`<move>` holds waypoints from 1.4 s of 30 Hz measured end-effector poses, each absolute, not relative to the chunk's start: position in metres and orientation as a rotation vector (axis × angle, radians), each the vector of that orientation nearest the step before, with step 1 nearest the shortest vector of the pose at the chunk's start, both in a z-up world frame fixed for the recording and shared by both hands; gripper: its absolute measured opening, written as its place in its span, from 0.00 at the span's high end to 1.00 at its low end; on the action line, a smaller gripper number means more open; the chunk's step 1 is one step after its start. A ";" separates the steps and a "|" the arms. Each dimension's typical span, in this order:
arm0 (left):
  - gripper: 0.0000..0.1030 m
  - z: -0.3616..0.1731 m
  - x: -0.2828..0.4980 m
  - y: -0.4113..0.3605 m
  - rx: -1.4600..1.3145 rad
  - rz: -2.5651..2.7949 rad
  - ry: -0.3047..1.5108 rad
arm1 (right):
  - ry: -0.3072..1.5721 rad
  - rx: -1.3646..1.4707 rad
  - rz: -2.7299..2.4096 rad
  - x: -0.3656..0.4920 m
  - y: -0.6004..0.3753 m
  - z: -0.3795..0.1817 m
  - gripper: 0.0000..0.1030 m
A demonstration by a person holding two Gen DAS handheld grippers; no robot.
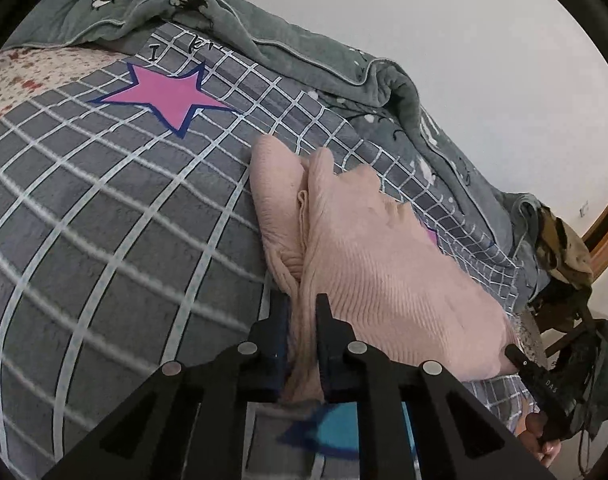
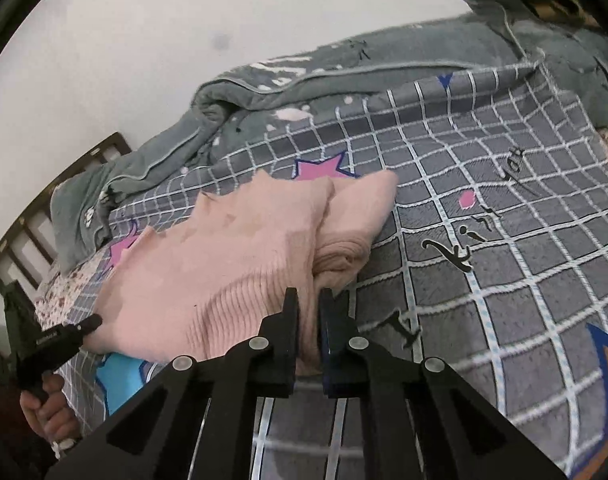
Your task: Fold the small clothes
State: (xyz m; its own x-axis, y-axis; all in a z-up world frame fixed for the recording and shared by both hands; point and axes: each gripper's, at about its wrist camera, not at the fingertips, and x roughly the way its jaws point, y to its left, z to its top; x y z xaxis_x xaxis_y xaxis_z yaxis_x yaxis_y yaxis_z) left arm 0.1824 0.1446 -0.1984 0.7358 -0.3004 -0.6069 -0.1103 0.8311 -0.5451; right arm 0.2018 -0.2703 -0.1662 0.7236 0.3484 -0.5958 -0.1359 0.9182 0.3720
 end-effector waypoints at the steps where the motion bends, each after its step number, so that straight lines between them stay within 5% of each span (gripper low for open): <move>1: 0.88 -0.199 0.177 0.143 -0.594 -0.115 0.746 | 0.714 0.323 0.272 0.193 -0.272 -0.167 0.91; 15: 0.84 -0.195 0.105 0.116 -0.445 -0.133 0.707 | 0.685 0.359 0.225 0.100 -0.301 -0.171 0.94; 18: 0.72 -0.195 0.110 0.125 -0.487 -0.126 0.714 | 0.677 0.279 0.181 0.095 -0.289 -0.165 0.94; 22: 0.42 -0.195 0.115 0.134 -0.529 -0.119 0.696 | 0.638 0.207 0.187 0.087 -0.271 -0.150 0.93; 27: 0.42 -0.193 0.136 0.128 -0.488 -0.105 0.711 | 0.621 0.133 0.246 0.089 -0.228 -0.141 0.78; 42: 0.40 -0.189 0.201 0.125 -0.336 -0.077 0.811 | 0.675 0.040 0.248 0.137 -0.131 -0.177 0.77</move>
State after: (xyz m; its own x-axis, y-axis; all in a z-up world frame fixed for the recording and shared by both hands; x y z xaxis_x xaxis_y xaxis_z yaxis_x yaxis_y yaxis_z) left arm 0.2009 0.1249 -0.1885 0.6894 -0.1953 -0.6975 -0.0600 0.9443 -0.3237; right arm 0.1374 -0.1305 -0.1765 0.7523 0.2397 -0.6137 -0.2138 0.9699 0.1167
